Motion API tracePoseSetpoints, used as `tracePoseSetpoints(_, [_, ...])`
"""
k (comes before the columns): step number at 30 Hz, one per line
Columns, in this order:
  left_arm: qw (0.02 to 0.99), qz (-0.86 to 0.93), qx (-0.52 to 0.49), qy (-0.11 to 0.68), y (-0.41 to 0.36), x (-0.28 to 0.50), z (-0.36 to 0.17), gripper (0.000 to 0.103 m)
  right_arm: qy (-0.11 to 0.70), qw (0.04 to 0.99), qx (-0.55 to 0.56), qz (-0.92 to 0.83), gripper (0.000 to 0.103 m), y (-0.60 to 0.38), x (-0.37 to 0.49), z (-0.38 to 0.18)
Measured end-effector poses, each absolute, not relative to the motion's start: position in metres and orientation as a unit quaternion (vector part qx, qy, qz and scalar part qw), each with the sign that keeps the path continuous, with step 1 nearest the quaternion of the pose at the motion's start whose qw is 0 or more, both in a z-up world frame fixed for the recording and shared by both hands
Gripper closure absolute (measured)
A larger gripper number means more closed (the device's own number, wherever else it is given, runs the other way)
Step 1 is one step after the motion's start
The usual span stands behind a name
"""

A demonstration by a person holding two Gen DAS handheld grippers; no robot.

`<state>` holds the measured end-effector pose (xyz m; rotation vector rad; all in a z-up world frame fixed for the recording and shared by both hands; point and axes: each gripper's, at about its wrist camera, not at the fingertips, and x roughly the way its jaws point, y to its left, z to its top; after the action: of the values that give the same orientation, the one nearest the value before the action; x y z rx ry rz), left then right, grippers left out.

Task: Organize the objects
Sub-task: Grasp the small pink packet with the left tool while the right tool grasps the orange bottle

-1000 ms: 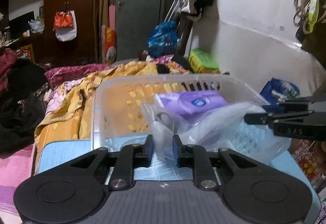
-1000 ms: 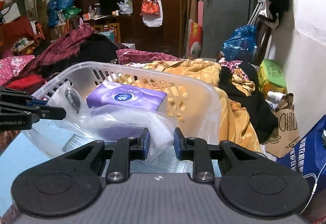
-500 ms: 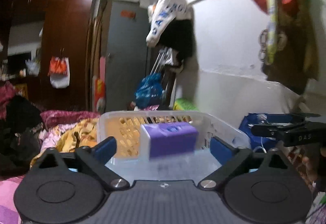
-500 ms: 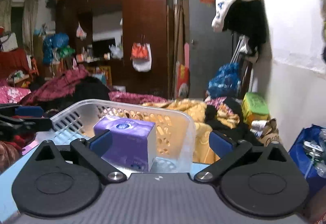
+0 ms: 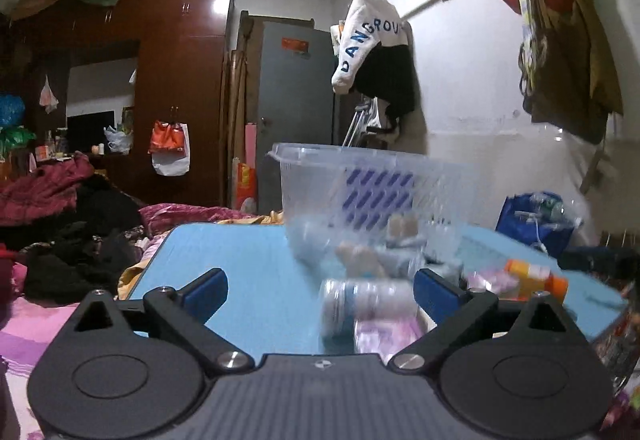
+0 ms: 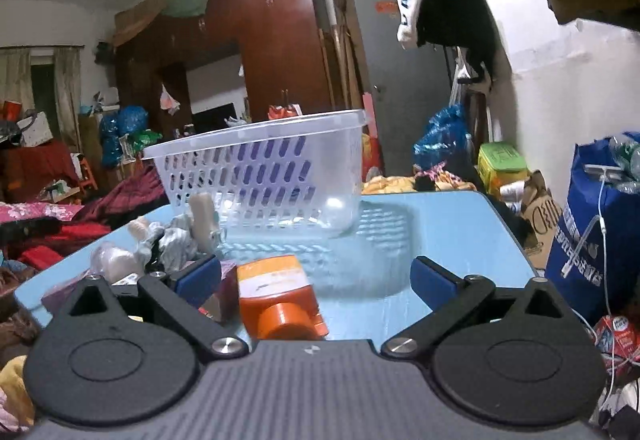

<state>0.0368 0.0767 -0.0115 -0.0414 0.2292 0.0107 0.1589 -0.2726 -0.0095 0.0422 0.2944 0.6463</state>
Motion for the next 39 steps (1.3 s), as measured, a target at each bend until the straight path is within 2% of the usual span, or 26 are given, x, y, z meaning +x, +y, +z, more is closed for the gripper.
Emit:
tracePoseSetpoints(6, [0.993,-0.008,-0.023,0.112,0.07,0.032,-0.027,0.003,0.142,0.932,0.001,0.332,0.006,-0.26,0.155,-0.021])
tracePoseSetpoints(12, [0.992,-0.021,-0.01,0.12,0.066,0.028,-0.041,0.006,0.144,0.933,0.002,0.331,0.019,-0.257,0.155,-0.032])
tracePoseSetpoints(17, [0.992,-0.032,0.005,0.119,0.059,0.027,-0.048,0.008,0.144,0.931,-0.007,0.336,0.024,-0.253,0.151,-0.042])
tracePoseSetpoints(20, [0.991,-0.035,0.002,0.126,0.058,0.03,-0.053,0.018,0.146,0.93,-0.019,0.336,0.034,-0.25,0.15,-0.044])
tracePoseSetpoints(22, [0.99,-0.041,-0.007,0.135,0.059,0.034,-0.056,0.027,0.147,0.929,-0.018,0.34,0.035,-0.25,0.149,-0.045])
tracePoseSetpoints(24, [0.989,-0.039,-0.012,0.141,0.061,0.036,-0.059,0.031,0.147,0.929,-0.022,0.339,0.037,-0.25,0.148,-0.046])
tracePoseSetpoints(27, [0.989,-0.037,-0.004,0.141,0.06,0.038,-0.063,0.053,0.142,0.93,-0.026,0.337,0.046,-0.25,0.146,-0.045])
tracePoseSetpoints(28, [0.99,-0.036,-0.003,0.139,0.06,0.038,-0.063,0.054,0.141,0.931,-0.031,0.336,0.05,-0.249,0.145,-0.045])
tracePoseSetpoints(39, [0.996,-0.022,0.003,0.082,0.068,0.019,-0.044,0.055,0.104,0.939,-0.029,0.327,0.051,-0.265,0.136,-0.03])
